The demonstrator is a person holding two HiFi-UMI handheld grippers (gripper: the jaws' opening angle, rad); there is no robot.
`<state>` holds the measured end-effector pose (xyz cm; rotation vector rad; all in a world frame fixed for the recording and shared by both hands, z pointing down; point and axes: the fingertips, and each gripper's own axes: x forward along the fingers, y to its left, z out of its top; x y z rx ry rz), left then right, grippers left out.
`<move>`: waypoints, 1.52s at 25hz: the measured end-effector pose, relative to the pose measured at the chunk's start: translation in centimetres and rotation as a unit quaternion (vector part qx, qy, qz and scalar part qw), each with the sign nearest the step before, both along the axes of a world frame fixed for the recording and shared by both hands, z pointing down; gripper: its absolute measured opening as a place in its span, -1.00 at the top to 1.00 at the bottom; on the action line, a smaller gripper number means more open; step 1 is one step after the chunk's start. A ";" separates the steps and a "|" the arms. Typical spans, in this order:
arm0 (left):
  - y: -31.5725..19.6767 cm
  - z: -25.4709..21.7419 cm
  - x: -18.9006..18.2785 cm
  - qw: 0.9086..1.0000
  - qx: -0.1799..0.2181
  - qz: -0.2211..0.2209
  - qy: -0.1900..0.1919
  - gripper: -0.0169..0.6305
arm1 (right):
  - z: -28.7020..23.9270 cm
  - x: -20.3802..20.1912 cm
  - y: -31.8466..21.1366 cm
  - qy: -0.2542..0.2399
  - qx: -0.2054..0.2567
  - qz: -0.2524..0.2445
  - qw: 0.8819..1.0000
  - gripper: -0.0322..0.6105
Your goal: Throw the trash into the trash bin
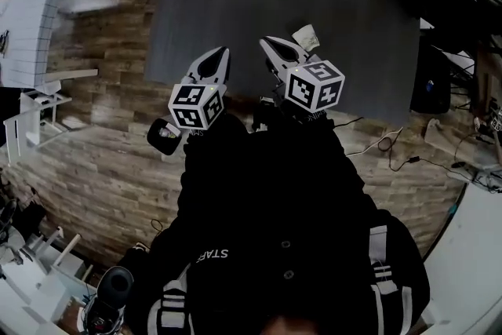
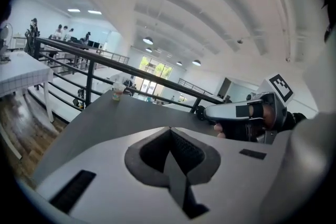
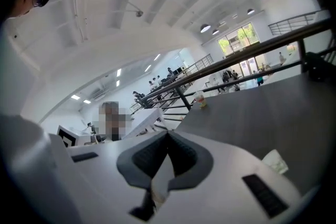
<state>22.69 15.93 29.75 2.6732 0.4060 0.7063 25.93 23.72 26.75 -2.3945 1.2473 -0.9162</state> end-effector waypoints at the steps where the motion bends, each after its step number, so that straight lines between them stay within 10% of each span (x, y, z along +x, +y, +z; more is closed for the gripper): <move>1: 0.9 -0.2 0.4 1.000 -0.001 0.007 0.002 0.94 | -0.4 0.4 0.9 0.003 0.001 0.012 1.000 0.85; 18: 11.5 -5.8 5.9 0.995 0.019 0.060 0.075 0.94 | -6.0 3.6 13.6 0.088 -0.012 0.126 0.988 0.85; 38: 14.9 -9.6 8.7 0.988 0.047 0.076 0.127 0.95 | -9.7 5.4 16.8 0.162 -0.012 0.134 0.978 0.85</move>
